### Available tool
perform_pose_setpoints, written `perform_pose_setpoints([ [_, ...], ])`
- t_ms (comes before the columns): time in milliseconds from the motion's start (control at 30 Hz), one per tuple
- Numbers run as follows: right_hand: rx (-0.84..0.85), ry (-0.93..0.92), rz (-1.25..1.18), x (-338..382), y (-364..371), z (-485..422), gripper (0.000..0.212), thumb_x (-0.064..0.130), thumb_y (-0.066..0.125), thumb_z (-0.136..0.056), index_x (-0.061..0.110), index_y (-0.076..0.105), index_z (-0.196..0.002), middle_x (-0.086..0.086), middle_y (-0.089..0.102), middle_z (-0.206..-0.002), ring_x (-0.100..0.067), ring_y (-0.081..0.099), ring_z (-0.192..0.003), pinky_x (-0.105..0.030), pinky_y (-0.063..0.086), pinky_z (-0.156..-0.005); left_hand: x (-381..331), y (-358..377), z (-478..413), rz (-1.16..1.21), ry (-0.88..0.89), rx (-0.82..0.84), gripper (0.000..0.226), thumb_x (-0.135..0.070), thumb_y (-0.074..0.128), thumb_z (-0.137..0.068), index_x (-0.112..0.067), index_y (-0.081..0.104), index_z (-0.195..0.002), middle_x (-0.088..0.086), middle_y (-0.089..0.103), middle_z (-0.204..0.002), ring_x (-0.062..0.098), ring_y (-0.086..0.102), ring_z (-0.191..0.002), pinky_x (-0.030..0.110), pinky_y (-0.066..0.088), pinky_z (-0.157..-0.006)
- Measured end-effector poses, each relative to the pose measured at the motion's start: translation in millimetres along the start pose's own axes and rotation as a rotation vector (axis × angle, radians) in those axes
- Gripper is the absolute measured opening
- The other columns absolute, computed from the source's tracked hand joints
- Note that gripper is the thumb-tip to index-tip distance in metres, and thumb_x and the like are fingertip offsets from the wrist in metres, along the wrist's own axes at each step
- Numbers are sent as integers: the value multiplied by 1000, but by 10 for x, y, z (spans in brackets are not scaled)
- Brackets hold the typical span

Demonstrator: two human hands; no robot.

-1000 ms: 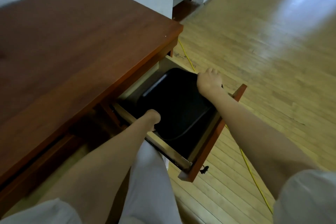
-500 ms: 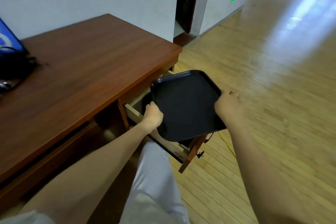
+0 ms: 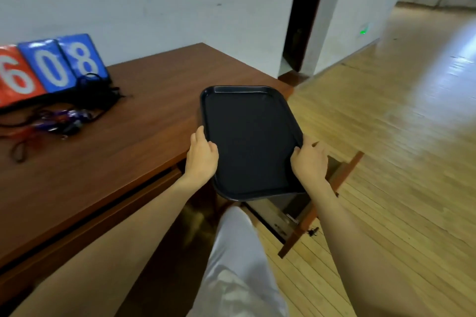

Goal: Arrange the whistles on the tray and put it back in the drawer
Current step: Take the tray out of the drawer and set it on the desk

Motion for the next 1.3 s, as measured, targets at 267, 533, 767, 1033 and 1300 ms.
perform_pose_setpoints([
  [267, 246, -355, -32, 1440, 773, 371, 45, 25, 35, -101, 16, 32, -145, -22, 32, -143, -40, 32, -130, -47, 35, -104, 896, -1311, 364, -9, -258, -330, 39, -15, 35, -101, -21, 37, -139, 2, 42, -141, 6, 48, -88, 22, 39, -72],
  [533, 443, -640, -47, 2547, 1358, 953, 41, 24, 38, -100, 15, 40, -139, -17, 39, -138, -37, 37, -126, -47, 39, -102, 1662, -2123, 909, -20, -389, -547, 29, -15, 35, -99, -20, 53, -120, 3, 48, -129, 18, 57, -73, 28, 41, -58],
  [767, 495, -840, 12, 3174, 1589, 1280, 40, 23, 39, -100, 15, 40, -139, -16, 40, -137, -35, 38, -125, -44, 39, -101, 2034, -2319, 1334, 91, -500, -722, 20, -19, 36, -97, -28, 52, -104, 1, 57, -114, 22, 59, -83, 34, 44, -62],
  [1033, 576, -956, 158, 3485, 1694, 1329, 46, 27, 44, -98, 18, 39, -143, -13, 30, -151, -34, 26, -139, -50, 26, -113, 2022, -2198, 1296, 8, -500, -540, 28, -24, 37, -100, -15, 59, -116, -6, 62, -76, 10, 56, -62, 33, 50, -64],
  [1300, 580, -1057, 417, 3399, 1671, 1445, 46, 34, 46, -97, 17, 42, -140, -14, 35, -147, -36, 26, -137, -52, 24, -113, 1571, -2160, 712, -397, -262, -251, 27, -26, 42, -98, -21, 62, -115, 0, 70, -99, 15, 63, -81, 32, 53, -70],
])
Point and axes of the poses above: each hand's wrist, its own z-axis away from the middle knuckle, its own y-axis out of the palm, x = y × z, the point moved 6 cm from there along -z, towards the middle knuckle
